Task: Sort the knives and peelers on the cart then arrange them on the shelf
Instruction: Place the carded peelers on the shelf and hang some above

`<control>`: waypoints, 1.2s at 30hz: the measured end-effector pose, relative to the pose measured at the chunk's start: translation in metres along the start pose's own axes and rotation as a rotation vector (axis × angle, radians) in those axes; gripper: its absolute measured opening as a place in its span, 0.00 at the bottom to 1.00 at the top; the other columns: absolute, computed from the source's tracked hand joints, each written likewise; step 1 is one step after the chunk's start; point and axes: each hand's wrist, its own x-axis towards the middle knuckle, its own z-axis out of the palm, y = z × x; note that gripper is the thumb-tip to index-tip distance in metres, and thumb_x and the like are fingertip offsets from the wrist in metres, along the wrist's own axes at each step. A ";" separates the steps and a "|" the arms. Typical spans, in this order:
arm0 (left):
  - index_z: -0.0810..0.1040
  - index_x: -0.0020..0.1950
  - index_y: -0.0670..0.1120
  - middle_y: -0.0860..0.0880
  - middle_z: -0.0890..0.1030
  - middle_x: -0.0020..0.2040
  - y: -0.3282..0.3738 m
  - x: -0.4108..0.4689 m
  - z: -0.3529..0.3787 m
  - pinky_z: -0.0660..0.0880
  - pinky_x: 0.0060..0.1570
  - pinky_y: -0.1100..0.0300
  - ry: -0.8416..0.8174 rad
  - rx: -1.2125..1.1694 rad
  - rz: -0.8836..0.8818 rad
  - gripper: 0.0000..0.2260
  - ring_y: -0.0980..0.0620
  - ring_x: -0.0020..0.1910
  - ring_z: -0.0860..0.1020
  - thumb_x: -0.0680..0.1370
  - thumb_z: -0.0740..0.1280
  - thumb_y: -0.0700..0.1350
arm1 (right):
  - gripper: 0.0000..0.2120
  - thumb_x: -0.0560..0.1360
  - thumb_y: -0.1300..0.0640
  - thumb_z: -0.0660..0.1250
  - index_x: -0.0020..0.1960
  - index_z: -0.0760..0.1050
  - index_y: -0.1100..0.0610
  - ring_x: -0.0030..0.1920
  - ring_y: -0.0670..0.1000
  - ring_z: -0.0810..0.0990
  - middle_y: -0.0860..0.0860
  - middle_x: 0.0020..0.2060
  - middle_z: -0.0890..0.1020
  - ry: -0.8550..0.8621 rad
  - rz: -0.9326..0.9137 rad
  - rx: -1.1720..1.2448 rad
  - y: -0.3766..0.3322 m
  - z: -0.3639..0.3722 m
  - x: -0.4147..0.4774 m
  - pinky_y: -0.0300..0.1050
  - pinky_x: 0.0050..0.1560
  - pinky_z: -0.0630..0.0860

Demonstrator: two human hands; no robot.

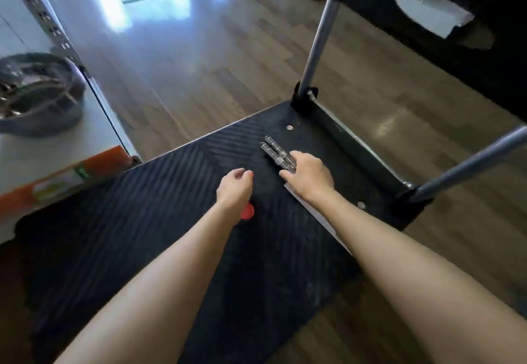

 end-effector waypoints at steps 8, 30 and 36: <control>0.70 0.61 0.43 0.44 0.78 0.57 -0.010 0.046 0.004 0.72 0.40 0.66 -0.133 -0.580 -0.094 0.11 0.52 0.45 0.80 0.81 0.55 0.41 | 0.25 0.76 0.46 0.64 0.66 0.67 0.59 0.67 0.59 0.66 0.57 0.66 0.69 0.053 -0.011 -0.175 0.005 0.036 0.048 0.49 0.65 0.66; 0.78 0.45 0.43 0.51 0.82 0.26 -0.009 0.012 0.005 0.76 0.24 0.69 -0.226 -0.568 -0.094 0.01 0.60 0.23 0.78 0.76 0.67 0.40 | 0.09 0.70 0.52 0.73 0.34 0.80 0.55 0.28 0.44 0.71 0.48 0.28 0.77 -0.254 -0.032 0.512 0.004 0.029 0.001 0.37 0.32 0.68; 0.76 0.61 0.40 0.47 0.82 0.38 0.004 0.003 -0.037 0.76 0.25 0.66 -0.210 -0.496 -0.063 0.16 0.58 0.27 0.80 0.74 0.70 0.41 | 0.08 0.71 0.56 0.72 0.42 0.82 0.61 0.34 0.49 0.77 0.54 0.36 0.82 -0.365 -0.027 0.704 -0.030 0.025 -0.003 0.42 0.37 0.74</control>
